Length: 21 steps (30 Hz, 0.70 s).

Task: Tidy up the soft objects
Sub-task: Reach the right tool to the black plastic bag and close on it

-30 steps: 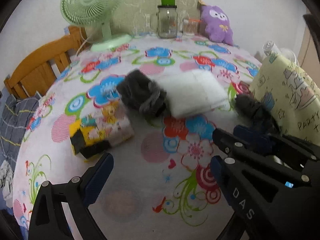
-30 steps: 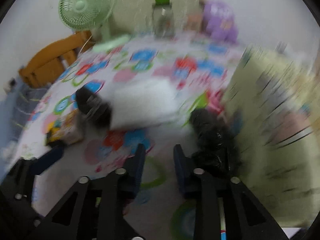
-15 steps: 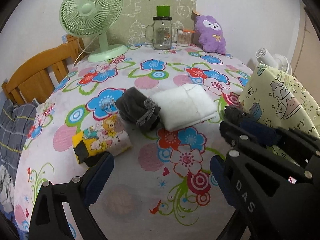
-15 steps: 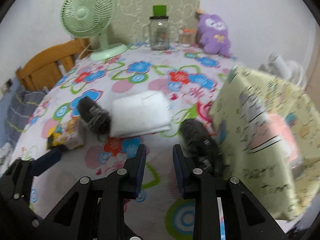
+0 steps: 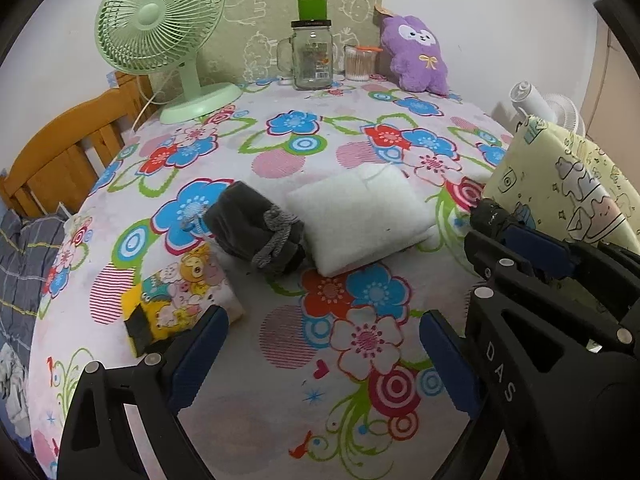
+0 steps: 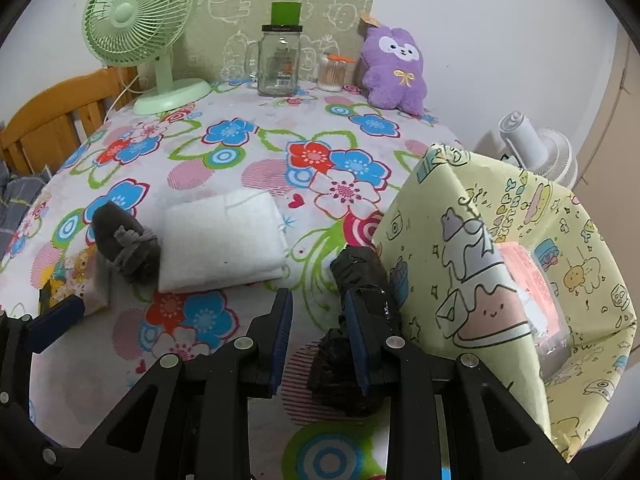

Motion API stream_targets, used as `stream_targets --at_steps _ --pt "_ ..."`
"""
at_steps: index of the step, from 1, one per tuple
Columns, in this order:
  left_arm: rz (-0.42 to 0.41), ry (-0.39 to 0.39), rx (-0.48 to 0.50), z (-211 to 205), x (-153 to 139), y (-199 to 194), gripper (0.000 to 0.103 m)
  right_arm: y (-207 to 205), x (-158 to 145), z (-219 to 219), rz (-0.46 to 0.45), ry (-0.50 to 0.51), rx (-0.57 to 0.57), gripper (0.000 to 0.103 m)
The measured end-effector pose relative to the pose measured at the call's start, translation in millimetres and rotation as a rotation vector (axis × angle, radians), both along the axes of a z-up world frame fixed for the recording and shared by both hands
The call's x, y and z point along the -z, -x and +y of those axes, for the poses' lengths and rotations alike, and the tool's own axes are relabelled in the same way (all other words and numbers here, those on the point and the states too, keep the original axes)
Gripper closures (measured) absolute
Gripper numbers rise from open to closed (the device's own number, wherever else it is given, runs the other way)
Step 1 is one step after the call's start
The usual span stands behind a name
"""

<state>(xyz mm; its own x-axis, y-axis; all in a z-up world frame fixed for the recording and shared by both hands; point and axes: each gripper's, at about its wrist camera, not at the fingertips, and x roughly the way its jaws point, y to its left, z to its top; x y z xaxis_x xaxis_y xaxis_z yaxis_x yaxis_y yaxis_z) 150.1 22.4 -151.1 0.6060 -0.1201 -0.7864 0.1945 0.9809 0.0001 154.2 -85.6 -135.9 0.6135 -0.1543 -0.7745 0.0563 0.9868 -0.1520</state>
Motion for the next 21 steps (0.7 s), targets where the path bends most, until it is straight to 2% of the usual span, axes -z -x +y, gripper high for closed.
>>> stream_targets --at_steps 6,13,21 --pt "0.001 0.018 0.019 -7.8 -1.6 1.3 0.006 5.0 -5.0 -8.4 -0.004 0.014 0.041 0.072" --pt "-0.010 0.018 0.044 -13.8 -7.3 10.0 0.006 16.0 -10.1 -12.3 -0.013 -0.014 0.055 0.057" --pt "-0.038 0.002 0.062 -19.3 -15.8 24.4 0.005 32.3 -18.1 -16.7 -0.037 -0.032 0.085 0.056"
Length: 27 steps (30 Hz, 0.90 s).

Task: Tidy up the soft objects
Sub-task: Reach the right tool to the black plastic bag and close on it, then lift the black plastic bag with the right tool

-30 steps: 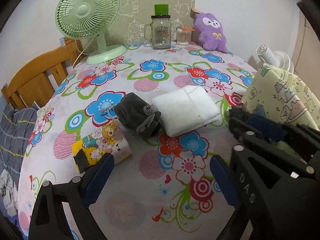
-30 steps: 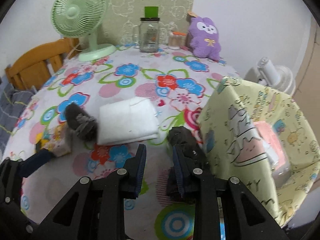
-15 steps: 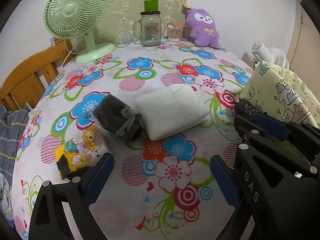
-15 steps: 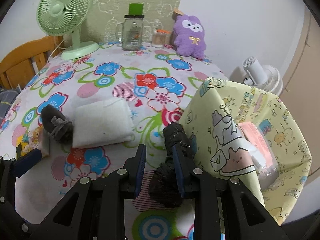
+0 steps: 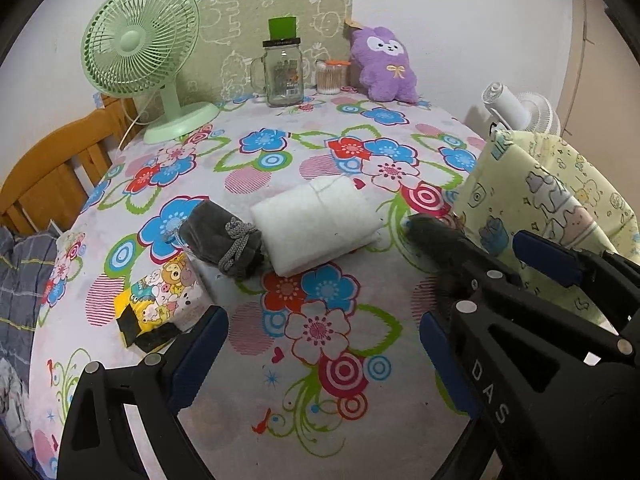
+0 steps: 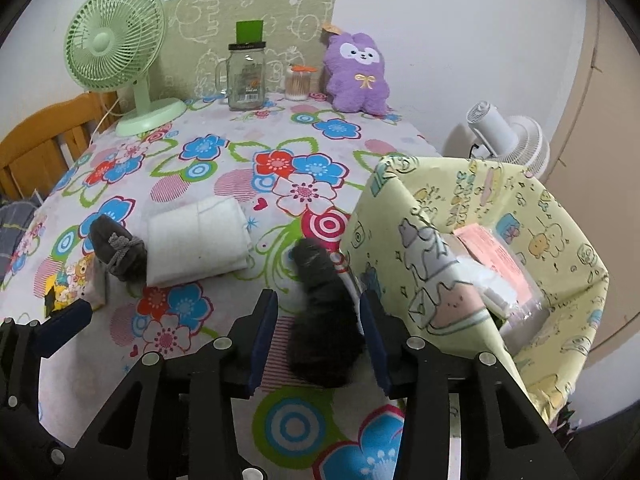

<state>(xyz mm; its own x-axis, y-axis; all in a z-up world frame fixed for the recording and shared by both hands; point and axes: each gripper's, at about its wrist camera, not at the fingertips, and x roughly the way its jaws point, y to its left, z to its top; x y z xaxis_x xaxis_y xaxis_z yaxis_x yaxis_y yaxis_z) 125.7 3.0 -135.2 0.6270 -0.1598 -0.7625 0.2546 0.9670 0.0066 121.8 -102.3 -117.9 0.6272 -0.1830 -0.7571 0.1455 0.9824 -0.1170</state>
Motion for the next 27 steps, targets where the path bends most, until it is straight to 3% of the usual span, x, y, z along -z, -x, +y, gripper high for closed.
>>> stream_targets --at_steps 9,21,22,25,27 --pt "0.009 -0.042 0.009 -7.4 7.5 9.1 0.005 16.3 9.3 -10.1 0.018 -0.046 0.026 0.054" --pt "0.054 -0.067 -0.006 -11.4 25.1 -6.9 0.006 -7.2 36.9 -13.8 0.080 -0.139 -0.005 0.054" --pt "0.063 -0.072 -0.007 -11.5 27.6 -9.1 0.006 -9.9 39.8 -13.9 0.092 -0.146 -0.009 0.055" --pt "0.073 -0.071 -0.013 -9.8 30.4 -11.4 0.007 -13.6 42.8 -10.7 0.091 -0.125 -0.020 0.078" --pt "0.072 -0.058 -0.016 -8.4 29.1 -11.4 0.007 -15.1 42.2 -9.8 0.086 -0.131 -0.031 0.080"
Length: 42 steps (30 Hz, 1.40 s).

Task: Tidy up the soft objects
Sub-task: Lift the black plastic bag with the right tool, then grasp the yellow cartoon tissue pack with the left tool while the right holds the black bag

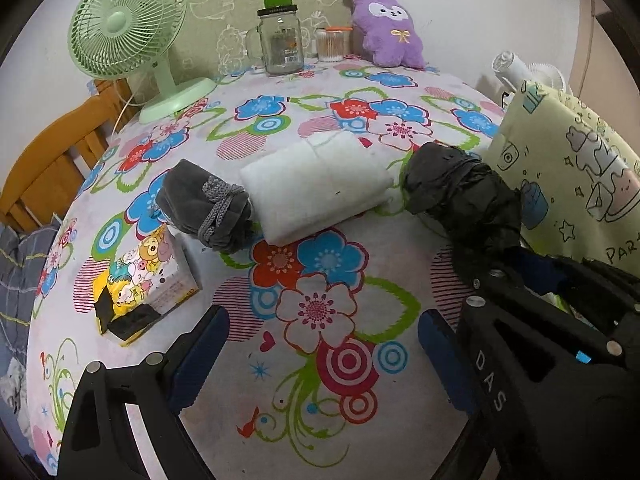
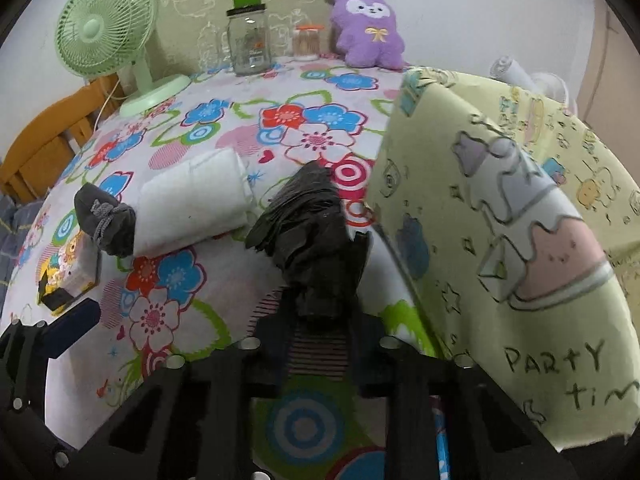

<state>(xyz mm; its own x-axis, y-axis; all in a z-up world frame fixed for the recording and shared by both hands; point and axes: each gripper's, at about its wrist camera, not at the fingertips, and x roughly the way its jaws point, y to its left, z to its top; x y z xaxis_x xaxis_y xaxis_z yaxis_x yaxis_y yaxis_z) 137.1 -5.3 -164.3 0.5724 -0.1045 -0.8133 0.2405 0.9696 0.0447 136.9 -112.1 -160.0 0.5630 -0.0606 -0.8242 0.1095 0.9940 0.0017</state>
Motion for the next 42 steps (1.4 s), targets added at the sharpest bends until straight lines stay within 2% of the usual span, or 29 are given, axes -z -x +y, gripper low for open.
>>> stream_targets --at_steps 7,21,30,42 --pt "-0.039 0.019 -0.022 7.8 -15.3 7.2 0.007 5.5 -15.8 5.9 -0.053 -0.012 -0.027 0.083" --pt "-0.137 0.021 -0.102 45.0 -51.3 15.1 0.007 13.0 -56.3 40.0 -0.156 -0.024 -0.100 0.083" --pt "-0.147 0.029 -0.151 64.7 -49.0 -1.2 0.007 -2.6 -60.5 60.8 -0.184 -0.009 -0.136 0.083" --pt "-0.081 0.042 -0.226 88.6 -23.9 -36.5 0.007 -33.6 -43.7 82.3 -0.173 -0.008 -0.179 0.083"
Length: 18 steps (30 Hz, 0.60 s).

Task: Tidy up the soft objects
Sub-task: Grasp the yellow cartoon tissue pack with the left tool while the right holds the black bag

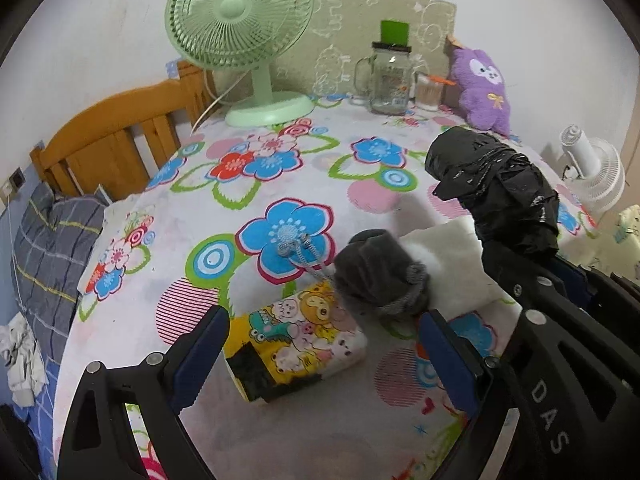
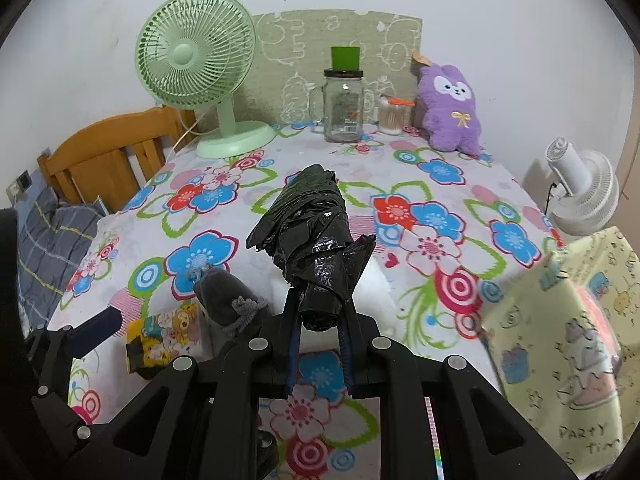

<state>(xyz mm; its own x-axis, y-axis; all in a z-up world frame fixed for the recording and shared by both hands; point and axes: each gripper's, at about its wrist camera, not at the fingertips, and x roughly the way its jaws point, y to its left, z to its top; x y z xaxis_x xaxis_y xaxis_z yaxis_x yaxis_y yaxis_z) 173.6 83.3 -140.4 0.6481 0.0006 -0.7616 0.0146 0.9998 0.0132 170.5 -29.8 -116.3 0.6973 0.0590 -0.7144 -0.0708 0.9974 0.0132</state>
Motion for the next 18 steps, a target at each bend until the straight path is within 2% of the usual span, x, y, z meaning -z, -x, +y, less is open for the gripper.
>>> stream_targets --at_steps 5,18 --pt "0.025 0.000 -0.013 2.9 10.1 -6.8 0.007 -7.6 11.2 4.0 0.026 0.000 -0.006 0.083" --pt "0.025 -0.034 -0.044 6.4 19.9 -11.5 0.007 -16.9 29.1 8.0 0.077 -0.005 -0.008 0.083"
